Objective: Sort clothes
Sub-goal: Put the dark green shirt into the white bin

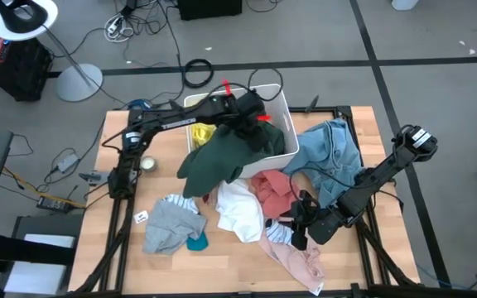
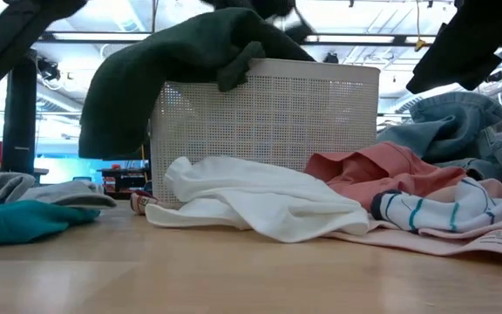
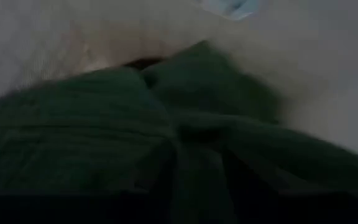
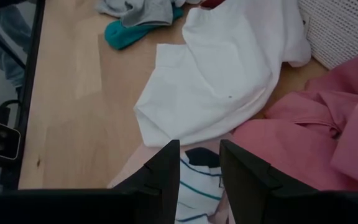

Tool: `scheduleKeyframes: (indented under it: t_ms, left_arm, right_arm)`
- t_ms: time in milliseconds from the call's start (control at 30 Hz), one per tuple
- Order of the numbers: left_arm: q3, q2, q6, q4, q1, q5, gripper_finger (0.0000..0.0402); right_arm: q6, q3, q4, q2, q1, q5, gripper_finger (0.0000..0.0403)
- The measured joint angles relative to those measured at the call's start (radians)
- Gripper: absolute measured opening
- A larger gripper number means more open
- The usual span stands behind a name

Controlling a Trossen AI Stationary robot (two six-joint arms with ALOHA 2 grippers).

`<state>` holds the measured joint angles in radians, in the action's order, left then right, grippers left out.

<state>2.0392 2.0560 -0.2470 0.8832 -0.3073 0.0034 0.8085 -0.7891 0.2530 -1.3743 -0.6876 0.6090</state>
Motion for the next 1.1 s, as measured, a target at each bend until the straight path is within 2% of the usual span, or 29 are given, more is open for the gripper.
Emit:
scheduleKeyframes:
  t_ms: [233,500,600,833,1100]
  left_arm:
    - [0.112,-0.067,0.05,0.1,0.096,-0.036,0.0145]
    - [0.117,-0.184,0.052,0.244,0.234,-0.073,0.0145]
    - [0.117,-0.217,0.03,0.298,0.309,-0.149,0.0145]
    - [0.116,-0.269,-0.097,0.48,0.47,-0.409,0.0145]
    - [0.116,-0.297,-0.303,0.676,0.587,-0.564,0.0145]
  right_arm:
    - [0.0,0.0,0.006,0.0,0.0,0.0,0.0114]
    - [0.003,0.0,0.013,0.0,-0.011,0.0,0.0114]
    - [0.003,0.0,0.013,0.0,-0.015,0.0,0.0114]
    - [0.004,0.0,0.012,0.0,-0.015,0.002,0.0114]
    - [0.01,0.0,0.011,0.0,-0.015,0.004,0.0114]
